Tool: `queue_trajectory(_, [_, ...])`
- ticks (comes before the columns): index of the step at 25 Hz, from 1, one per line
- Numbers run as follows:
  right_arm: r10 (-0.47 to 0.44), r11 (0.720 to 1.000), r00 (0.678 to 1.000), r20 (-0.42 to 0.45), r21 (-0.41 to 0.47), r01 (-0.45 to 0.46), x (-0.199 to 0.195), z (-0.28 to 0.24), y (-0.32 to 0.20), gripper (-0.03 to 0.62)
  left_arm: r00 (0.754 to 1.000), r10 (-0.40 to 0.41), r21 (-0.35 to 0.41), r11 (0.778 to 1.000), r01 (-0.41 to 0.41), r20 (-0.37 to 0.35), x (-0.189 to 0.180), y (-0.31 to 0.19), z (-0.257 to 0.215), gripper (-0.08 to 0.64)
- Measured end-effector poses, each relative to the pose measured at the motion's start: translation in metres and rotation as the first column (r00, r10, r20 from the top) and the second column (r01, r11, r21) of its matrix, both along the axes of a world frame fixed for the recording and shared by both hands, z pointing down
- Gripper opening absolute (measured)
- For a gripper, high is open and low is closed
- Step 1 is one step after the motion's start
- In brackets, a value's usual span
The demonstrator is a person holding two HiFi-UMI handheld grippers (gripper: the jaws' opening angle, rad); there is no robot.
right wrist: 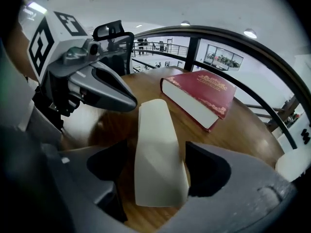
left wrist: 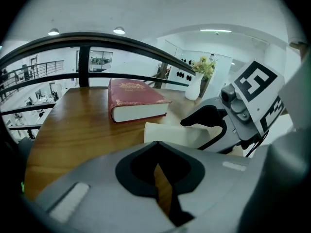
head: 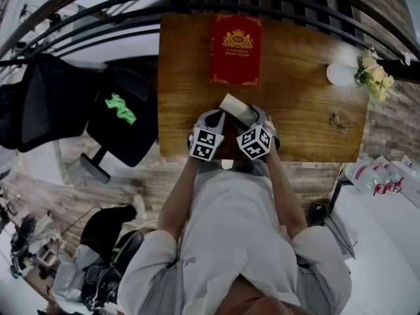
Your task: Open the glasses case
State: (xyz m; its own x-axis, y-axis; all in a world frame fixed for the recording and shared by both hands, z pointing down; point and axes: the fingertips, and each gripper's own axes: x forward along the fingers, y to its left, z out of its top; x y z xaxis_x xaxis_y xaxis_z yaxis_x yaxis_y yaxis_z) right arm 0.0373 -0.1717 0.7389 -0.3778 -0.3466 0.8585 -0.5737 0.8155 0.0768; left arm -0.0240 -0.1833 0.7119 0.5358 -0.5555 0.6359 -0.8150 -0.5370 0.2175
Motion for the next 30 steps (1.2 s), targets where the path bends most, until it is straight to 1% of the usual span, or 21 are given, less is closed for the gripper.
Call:
queue_trajectory(5, [-0.011,1.000,1.000,-0.011,-0.019,0.011,-0.001,0.006,-0.001,0.374,1.000,0.001,-0.011,1.000,-0.001,0.002,0.000,-0.001,0.002,0.020])
queue_trajectory(6, [-0.005,1.000,1.000,-0.009,-0.017,0.005,0.000,0.005,-0.002,0.365,1.000,0.002,-0.013,1.000,-0.002,0.002,0.001,-0.001,0.003,0.020])
queue_trajectory(7, [0.003,1.000,1.000,-0.004,-0.015,-0.003,0.001,0.005,-0.004,0.326,1.000,0.004,-0.015,1.000,-0.004,0.001,0.001,-0.002,0.003,0.020])
queue_trajectory(8, [0.010,1.000,1.000,0.004,-0.016,-0.010,0.002,0.004,-0.006,0.314,1.000,0.007,-0.017,1.000,-0.007,0.002,0.001,-0.002,0.004,0.020])
queue_trajectory(15, [0.029,0.999,0.998,0.051,-0.041,-0.026,0.002,0.001,-0.006,0.313,1.000,0.028,-0.035,0.999,-0.028,0.006,0.003,0.004,0.010,0.020])
queue_trajectory(25, [0.058,0.994,0.992,0.111,-0.096,-0.048,0.002,-0.002,-0.007,0.311,1.000,0.006,-0.042,0.999,-0.006,0.015,0.006,-0.004,0.019,0.020])
queue_trajectory(30, [0.062,0.995,0.992,0.110,-0.080,-0.054,0.003,-0.006,-0.007,0.307,1.000,0.015,-0.039,0.999,-0.014,0.021,0.008,-0.005,0.018,0.020])
